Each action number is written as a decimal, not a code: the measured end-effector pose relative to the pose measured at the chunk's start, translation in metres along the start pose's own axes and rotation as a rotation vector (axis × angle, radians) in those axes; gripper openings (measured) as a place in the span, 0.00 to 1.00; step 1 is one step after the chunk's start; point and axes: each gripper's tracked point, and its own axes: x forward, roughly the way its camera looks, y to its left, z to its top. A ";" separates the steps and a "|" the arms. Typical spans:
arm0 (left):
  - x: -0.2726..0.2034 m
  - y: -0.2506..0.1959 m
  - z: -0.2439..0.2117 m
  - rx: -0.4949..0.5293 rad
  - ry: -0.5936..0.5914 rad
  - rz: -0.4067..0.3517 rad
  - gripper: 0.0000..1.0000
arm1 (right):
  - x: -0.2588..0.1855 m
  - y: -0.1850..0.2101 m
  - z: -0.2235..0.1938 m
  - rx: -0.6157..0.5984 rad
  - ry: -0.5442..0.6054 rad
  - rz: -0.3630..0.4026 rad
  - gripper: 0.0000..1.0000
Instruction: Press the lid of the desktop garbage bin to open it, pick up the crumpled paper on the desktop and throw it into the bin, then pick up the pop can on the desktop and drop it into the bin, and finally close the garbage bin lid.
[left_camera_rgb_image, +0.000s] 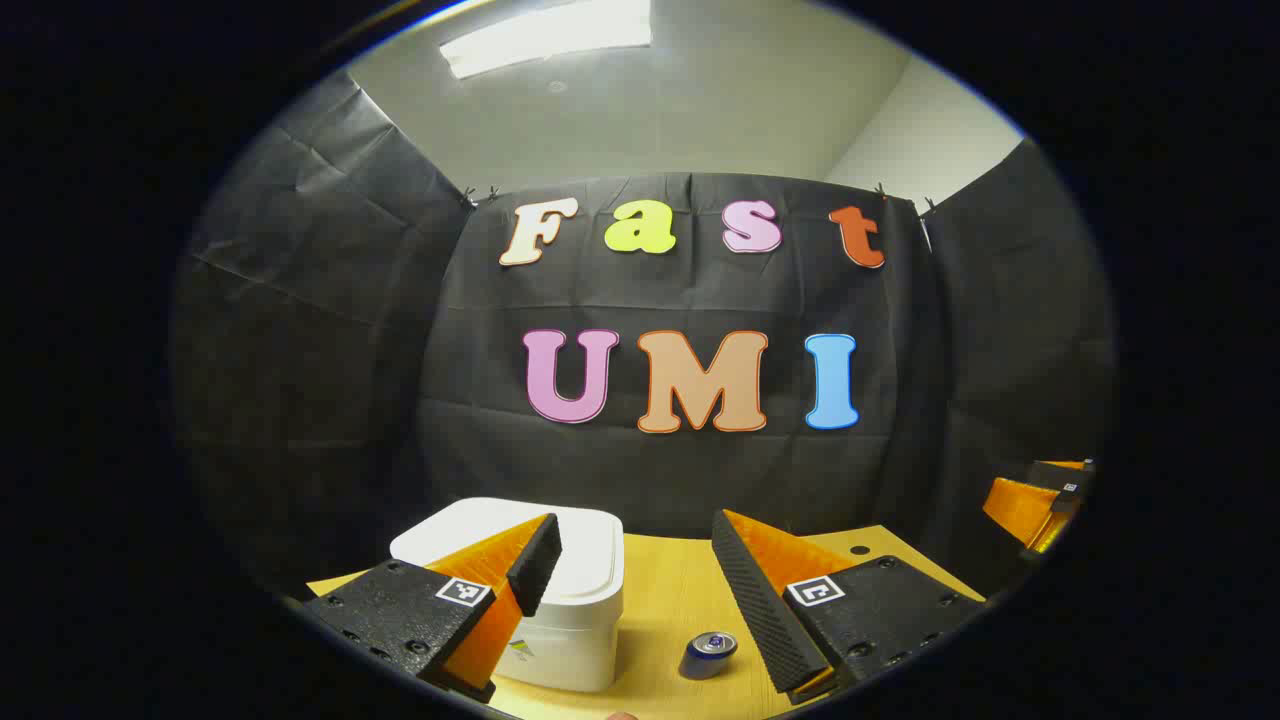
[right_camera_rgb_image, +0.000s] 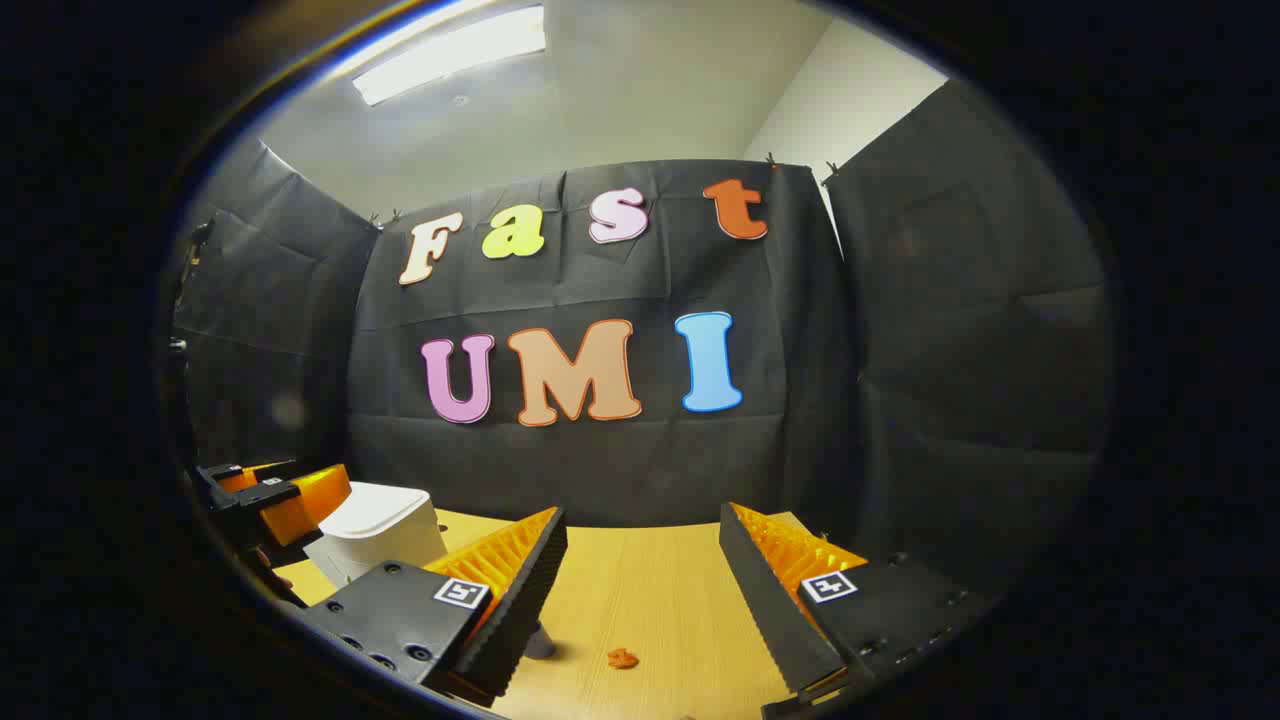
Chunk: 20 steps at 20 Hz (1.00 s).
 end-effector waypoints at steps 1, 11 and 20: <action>-0.001 0.000 0.000 0.003 -0.003 0.000 0.92 | 0.000 0.000 0.000 0.002 0.003 0.003 0.94; -0.011 -0.007 0.005 0.025 -0.006 -0.013 0.91 | -0.006 -0.003 -0.004 0.008 0.020 0.008 0.96; -0.005 -0.008 0.000 0.025 0.010 -0.011 0.91 | -0.007 -0.005 -0.005 -0.019 0.022 0.009 0.97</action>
